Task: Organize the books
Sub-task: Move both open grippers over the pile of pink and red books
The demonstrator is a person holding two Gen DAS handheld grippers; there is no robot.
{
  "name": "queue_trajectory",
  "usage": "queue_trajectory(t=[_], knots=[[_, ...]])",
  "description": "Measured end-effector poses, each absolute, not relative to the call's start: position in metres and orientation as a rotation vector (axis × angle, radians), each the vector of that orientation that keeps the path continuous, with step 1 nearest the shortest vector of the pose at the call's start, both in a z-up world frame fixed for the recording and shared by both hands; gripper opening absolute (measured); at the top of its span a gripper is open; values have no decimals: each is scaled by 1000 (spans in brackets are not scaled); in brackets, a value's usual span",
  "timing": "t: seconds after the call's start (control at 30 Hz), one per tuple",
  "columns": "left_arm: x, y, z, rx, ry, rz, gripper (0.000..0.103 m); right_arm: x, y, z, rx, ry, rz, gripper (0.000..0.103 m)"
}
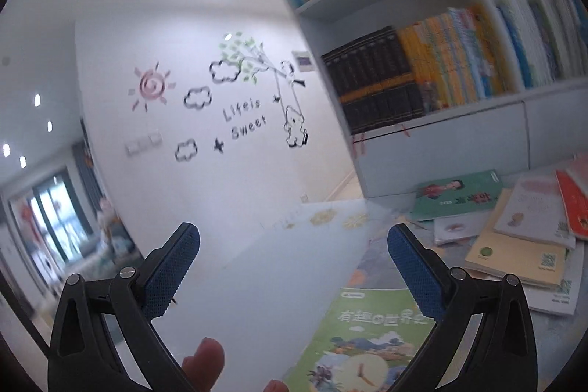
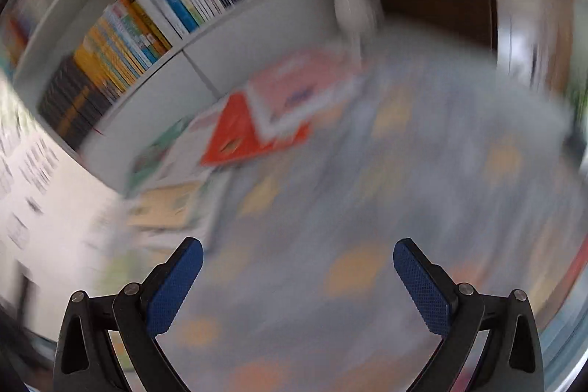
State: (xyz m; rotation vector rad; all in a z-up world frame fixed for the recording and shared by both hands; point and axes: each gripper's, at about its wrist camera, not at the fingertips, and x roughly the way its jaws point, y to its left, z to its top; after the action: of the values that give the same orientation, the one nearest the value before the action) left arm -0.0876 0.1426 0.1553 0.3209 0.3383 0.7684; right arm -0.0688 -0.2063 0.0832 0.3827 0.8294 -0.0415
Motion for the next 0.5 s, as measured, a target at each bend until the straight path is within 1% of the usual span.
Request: queue_trajectory(t=[0.07,0.17,0.3,0.4,0.5], knots=[[-83,118,159,370,331,757,102,-55,-216,85,233,782,-77,103],[-80,82,166,413,262,717,102,-31,-229,89,74,719,-167,103],[-52,43,158,427,202,619,102,-8,-255,101,93,568,-166,103],[-20,23,138,467,238,548,102,12,-262,106,36,525,-188,103],[-1,13,122,469,311,469,103,33,-257,103,-110,536,-195,103]])
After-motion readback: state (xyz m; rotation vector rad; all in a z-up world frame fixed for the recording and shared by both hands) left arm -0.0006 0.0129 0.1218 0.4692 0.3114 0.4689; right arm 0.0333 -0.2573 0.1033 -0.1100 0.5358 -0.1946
